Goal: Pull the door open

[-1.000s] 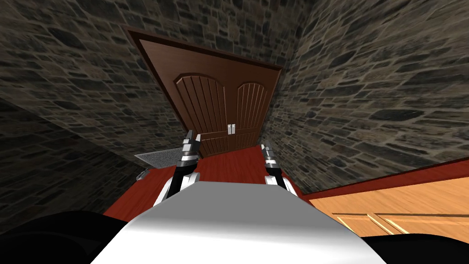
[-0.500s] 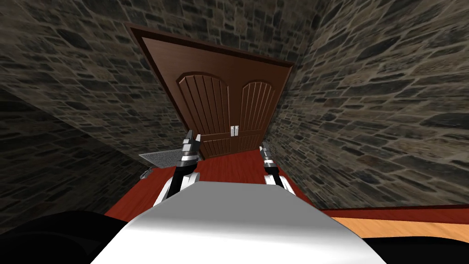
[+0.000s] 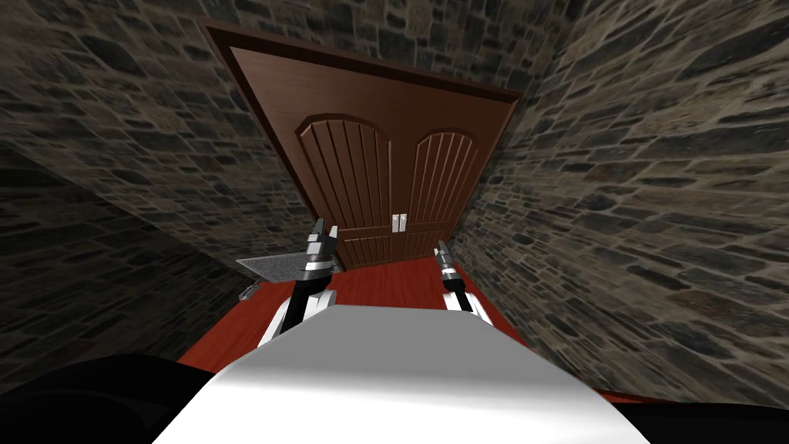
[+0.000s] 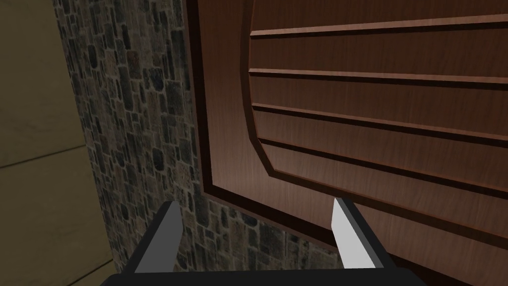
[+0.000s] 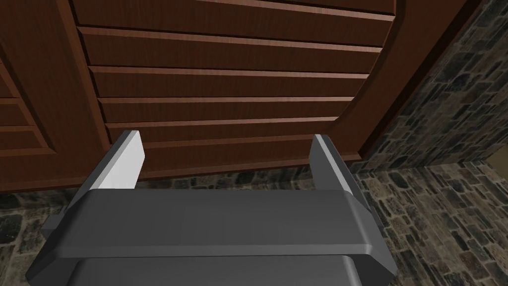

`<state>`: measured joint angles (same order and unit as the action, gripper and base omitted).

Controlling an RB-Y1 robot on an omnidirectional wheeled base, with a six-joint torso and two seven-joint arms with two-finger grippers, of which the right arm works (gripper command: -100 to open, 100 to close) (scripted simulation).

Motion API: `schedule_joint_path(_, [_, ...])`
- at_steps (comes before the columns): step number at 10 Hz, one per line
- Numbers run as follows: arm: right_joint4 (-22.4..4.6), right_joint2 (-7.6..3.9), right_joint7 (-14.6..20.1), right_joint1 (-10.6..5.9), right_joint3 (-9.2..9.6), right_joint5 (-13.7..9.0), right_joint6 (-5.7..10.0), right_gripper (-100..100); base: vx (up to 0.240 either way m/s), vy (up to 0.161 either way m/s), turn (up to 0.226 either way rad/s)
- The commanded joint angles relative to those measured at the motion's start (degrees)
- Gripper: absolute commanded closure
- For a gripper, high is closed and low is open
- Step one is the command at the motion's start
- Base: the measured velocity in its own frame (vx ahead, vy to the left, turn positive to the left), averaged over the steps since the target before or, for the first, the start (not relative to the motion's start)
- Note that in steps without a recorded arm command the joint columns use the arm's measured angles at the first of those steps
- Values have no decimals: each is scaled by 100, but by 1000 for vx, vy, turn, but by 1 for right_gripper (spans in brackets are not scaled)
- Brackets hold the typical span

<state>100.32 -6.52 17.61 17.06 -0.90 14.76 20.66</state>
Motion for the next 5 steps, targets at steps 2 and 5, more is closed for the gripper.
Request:
schedule_joint_path(2, [-314, -67, 208, -141, -32, 104, -35, -100, 147, 38, 81])
schedule_joint_path(5, [-739, -116, 443, -343, -63, 247, -67, -100, 151, 13, 93])
